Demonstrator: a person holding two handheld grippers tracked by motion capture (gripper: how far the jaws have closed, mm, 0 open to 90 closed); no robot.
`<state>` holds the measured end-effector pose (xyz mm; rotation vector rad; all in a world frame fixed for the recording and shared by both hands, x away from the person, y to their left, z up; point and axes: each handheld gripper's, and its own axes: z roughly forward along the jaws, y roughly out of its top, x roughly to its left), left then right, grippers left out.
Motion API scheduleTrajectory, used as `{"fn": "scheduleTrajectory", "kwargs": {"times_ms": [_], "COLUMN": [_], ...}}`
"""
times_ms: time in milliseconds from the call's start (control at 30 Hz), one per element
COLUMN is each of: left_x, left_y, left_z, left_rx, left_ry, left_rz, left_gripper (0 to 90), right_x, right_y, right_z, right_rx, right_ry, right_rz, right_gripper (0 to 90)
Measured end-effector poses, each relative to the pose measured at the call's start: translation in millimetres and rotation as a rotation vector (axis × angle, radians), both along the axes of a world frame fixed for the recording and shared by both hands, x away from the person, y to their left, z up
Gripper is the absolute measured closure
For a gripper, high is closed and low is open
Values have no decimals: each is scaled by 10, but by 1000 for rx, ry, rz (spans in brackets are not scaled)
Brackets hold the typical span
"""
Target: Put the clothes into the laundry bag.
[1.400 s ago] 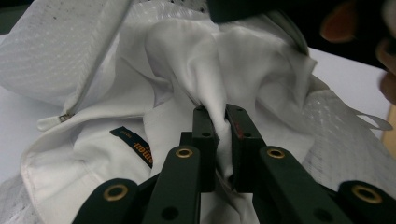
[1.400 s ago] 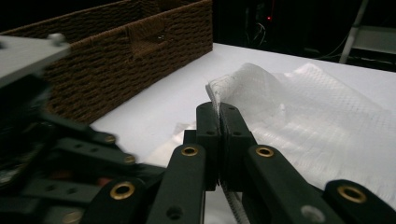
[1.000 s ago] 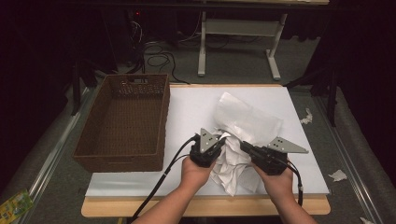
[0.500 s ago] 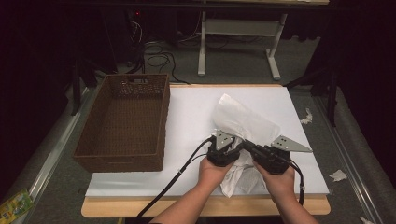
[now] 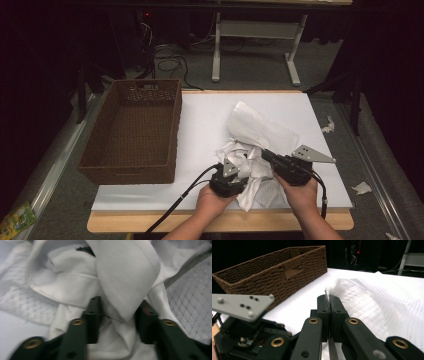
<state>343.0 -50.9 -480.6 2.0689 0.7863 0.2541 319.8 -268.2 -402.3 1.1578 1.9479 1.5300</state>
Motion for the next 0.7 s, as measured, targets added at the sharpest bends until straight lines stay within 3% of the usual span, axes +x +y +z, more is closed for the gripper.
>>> {"fn": "scheduleTrajectory", "kwargs": {"times_ms": [100, 300, 333, 400, 467, 567, 700], "left_x": [-6, 14, 21, 17, -23, -68, -101], "left_y": [-4, 280, 435, 509, 644, 615, 416], "left_z": [4, 67, 138, 183, 322, 381, 396], "left_rx": [-5, -56, -56, -55, -28, -19, -32], "left_ry": [-9, -38, -51, -64, -88, -97, -115], "left_rz": [6, 82, 118, 129, 123, 93, 53], "left_gripper": [796, 815, 815, 815, 814, 807, 809], "right_x": [6, 26, 19, 9, -18, -10, 8], "right_y": [8, 90, 128, 160, 240, 245, 201], "right_z": [-10, -40, -25, -7, 30, 22, 3], "right_rx": [2, 11, 38, 39, 19, 12, 15], "right_ry": [5, 17, 29, 22, -4, -3, 7], "right_rz": [-2, 27, 47, 57, 67, 65, 43], "right_gripper": [889, 889, 889, 889, 889, 889, 889]}}
